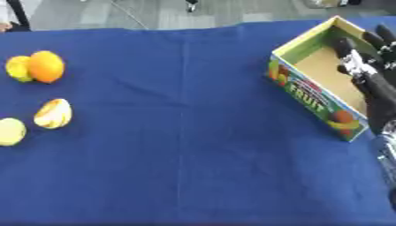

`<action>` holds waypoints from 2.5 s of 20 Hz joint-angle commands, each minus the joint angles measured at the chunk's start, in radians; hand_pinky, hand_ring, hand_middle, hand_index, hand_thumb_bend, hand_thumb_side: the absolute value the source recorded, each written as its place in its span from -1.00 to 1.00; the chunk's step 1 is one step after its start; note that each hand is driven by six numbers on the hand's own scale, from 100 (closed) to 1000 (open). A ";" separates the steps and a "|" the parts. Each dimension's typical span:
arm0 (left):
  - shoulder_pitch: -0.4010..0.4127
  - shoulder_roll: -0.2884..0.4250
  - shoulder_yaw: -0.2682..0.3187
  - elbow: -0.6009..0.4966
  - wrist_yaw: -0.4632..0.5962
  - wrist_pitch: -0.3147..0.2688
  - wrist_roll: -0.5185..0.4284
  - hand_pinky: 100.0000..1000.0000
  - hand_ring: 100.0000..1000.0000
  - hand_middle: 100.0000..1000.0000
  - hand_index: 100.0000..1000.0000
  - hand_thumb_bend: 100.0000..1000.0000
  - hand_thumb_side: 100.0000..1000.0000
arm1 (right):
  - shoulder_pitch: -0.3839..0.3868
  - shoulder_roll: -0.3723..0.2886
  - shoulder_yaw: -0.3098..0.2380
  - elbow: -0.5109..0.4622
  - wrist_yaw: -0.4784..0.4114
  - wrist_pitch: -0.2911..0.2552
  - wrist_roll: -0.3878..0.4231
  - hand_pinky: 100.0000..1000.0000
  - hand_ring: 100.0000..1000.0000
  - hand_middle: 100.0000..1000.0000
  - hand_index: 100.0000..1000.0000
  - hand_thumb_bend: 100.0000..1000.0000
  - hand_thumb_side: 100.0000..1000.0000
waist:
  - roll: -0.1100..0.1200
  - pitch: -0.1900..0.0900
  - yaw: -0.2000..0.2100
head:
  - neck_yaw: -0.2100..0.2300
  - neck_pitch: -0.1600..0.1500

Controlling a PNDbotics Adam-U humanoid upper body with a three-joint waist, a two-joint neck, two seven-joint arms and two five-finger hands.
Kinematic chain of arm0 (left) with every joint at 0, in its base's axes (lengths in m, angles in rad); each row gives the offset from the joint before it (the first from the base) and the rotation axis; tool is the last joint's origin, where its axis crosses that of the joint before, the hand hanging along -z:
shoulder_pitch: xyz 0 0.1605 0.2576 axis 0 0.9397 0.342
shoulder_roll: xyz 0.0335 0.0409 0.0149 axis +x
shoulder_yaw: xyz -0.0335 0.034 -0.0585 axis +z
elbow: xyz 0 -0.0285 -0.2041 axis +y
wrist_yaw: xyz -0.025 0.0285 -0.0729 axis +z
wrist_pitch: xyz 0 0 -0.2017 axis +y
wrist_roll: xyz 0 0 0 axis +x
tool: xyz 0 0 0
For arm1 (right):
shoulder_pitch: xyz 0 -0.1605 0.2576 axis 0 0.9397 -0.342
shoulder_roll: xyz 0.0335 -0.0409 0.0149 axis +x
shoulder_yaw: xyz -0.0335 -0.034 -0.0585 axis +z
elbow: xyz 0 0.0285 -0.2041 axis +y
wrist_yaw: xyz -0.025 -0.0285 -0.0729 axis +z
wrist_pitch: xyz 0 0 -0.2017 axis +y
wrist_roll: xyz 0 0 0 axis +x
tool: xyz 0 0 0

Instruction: Pick up the objects with one hand, pass them to the other hand, and then place them into the box on the other side of the table.

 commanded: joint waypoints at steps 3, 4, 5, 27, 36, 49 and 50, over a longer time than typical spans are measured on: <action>-0.058 0.040 -0.047 0.027 -0.028 -0.006 -0.106 0.67 0.47 0.32 0.48 0.63 -0.50 | -0.007 -0.032 -0.005 -0.022 -0.007 0.002 0.001 0.40 0.64 0.86 0.99 -0.14 -0.48 | 0.011 -0.030 0.000 | 0.007 -0.001; -0.066 0.041 -0.058 0.031 -0.031 -0.008 -0.122 0.66 0.47 0.32 0.48 0.60 -0.49 | -0.008 -0.032 -0.005 -0.022 -0.007 0.002 0.001 0.40 0.64 0.86 0.99 -0.14 -0.48 | 0.011 -0.029 0.000 | 0.010 0.000; -0.072 0.041 -0.066 0.035 -0.033 -0.009 -0.135 0.66 0.47 0.32 0.48 0.60 -0.49 | -0.009 -0.032 -0.004 -0.022 -0.007 0.002 0.002 0.40 0.64 0.86 0.99 -0.14 -0.48 | 0.011 -0.029 0.000 | 0.011 0.001; -0.208 -0.102 -0.230 0.250 -0.300 -0.028 -0.262 0.60 0.51 0.42 0.47 0.41 -0.82 | -0.011 -0.021 0.002 -0.022 -0.012 0.017 0.007 0.40 0.64 0.87 0.99 -0.14 -0.47 | 0.013 -0.027 -0.011 | 0.056 0.006; -0.206 -0.186 -0.221 0.424 -0.395 -0.116 -0.250 0.58 0.50 0.40 0.41 0.17 -1.00 | -0.011 -0.015 0.006 -0.022 -0.011 0.021 0.009 0.40 0.64 0.87 0.99 -0.14 -0.47 | 0.010 -0.025 -0.012 | 0.056 0.002; -0.189 -0.237 -0.226 0.488 -0.440 -0.177 -0.238 0.52 0.46 0.32 0.17 -0.04 -1.00 | -0.018 -0.012 0.014 -0.022 -0.012 0.024 0.017 0.40 0.64 0.87 0.99 -0.14 -0.47 | 0.007 -0.022 -0.014 | 0.062 0.003; -0.189 -0.235 -0.226 0.484 -0.439 -0.179 -0.247 0.51 0.46 0.31 0.16 -0.06 -1.00 | -0.019 -0.012 0.015 -0.022 -0.013 0.024 0.017 0.40 0.64 0.87 0.99 -0.14 -0.47 | 0.007 -0.022 -0.014 | 0.062 0.002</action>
